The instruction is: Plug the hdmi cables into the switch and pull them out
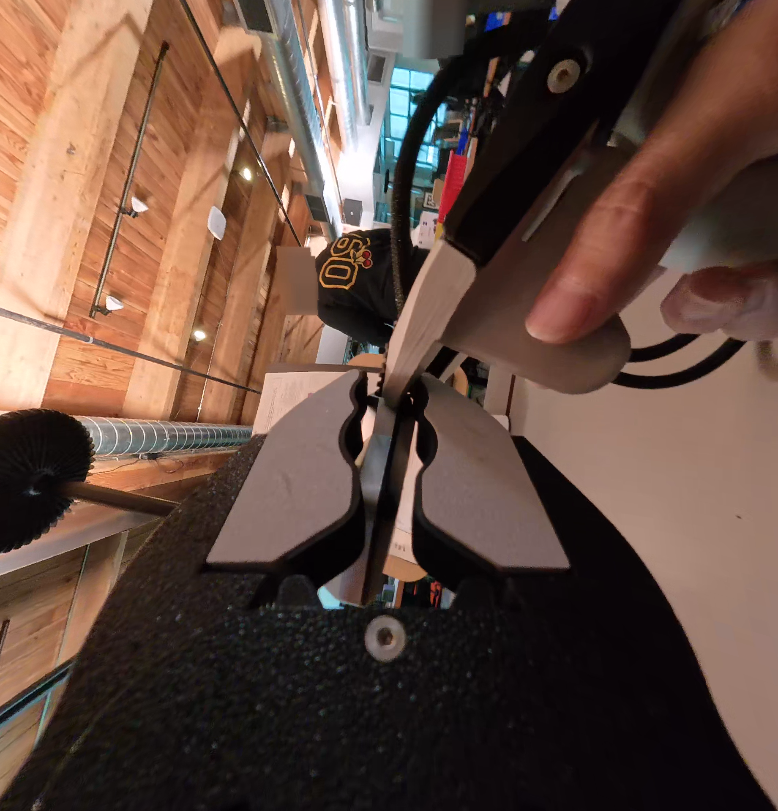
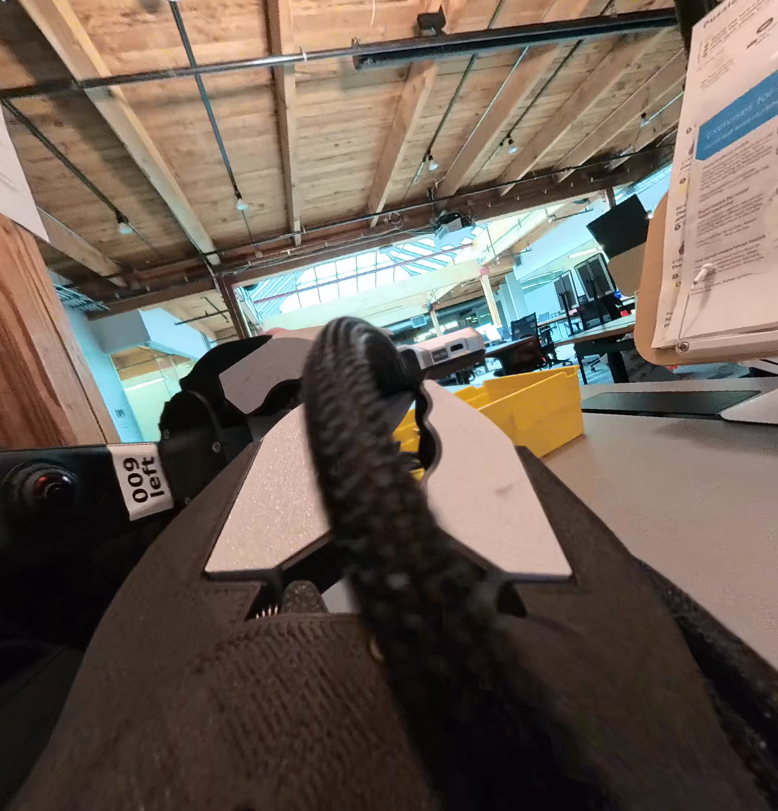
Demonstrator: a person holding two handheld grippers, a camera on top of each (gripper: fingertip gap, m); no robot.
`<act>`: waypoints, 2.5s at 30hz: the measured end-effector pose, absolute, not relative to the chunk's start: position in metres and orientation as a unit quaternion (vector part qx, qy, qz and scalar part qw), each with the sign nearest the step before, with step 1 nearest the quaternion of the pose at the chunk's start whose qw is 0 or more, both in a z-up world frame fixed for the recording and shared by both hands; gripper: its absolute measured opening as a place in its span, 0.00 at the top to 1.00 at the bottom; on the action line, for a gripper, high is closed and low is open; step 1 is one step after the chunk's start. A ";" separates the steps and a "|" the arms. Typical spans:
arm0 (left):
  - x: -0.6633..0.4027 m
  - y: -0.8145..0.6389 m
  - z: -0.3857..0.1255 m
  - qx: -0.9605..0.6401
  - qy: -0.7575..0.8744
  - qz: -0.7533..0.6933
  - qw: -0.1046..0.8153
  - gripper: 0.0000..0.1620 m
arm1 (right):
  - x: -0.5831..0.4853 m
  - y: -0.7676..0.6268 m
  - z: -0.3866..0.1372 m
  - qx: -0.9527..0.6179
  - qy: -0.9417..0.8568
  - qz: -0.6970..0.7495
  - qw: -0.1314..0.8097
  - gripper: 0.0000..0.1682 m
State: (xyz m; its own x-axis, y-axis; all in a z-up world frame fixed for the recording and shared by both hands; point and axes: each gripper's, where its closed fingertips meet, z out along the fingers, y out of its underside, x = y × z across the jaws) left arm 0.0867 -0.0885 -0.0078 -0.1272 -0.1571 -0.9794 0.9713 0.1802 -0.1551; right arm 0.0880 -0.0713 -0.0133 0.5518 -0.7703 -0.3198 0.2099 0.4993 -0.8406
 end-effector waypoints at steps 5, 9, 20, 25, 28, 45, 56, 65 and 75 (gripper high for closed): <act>0.084 -0.071 -0.004 0.367 0.547 -0.545 0.520 0.85 | 0.084 -0.054 -0.011 -0.426 0.322 -0.304 0.789 0.89; 0.087 -0.061 -0.008 0.372 0.529 -0.538 0.541 0.88 | 0.088 -0.045 -0.014 -0.436 0.328 -0.297 0.784 0.89; 0.086 -0.066 -0.014 0.378 0.537 -0.538 0.528 0.88 | 0.080 -0.060 0.000 -0.387 0.316 -0.356 0.790 0.82; 0.081 -0.073 -0.014 0.379 0.535 -0.545 0.522 0.88 | 0.086 -0.054 -0.016 -0.447 0.329 -0.353 0.753 0.77; 0.078 -0.080 -0.013 0.382 0.529 -0.547 0.524 0.88 | 0.087 -0.061 -0.013 -0.431 0.335 -0.383 0.745 0.80; 0.066 -0.109 0.001 0.344 0.534 -0.594 0.493 0.81 | 0.077 -0.121 0.000 -0.346 0.372 -0.419 0.752 0.82; 0.117 -0.098 0.001 0.301 0.591 -0.571 0.484 0.55 | 0.084 -0.137 0.021 -0.253 0.367 -0.165 0.880 0.82; 0.118 -0.105 0.007 0.355 0.609 -0.547 0.450 0.79 | 0.088 -0.100 0.014 -0.314 0.354 -0.057 0.879 0.77; 0.168 -0.091 -0.037 0.035 0.833 -0.548 0.069 0.86 | 0.081 -0.059 -0.022 -0.532 0.372 -0.109 0.753 0.52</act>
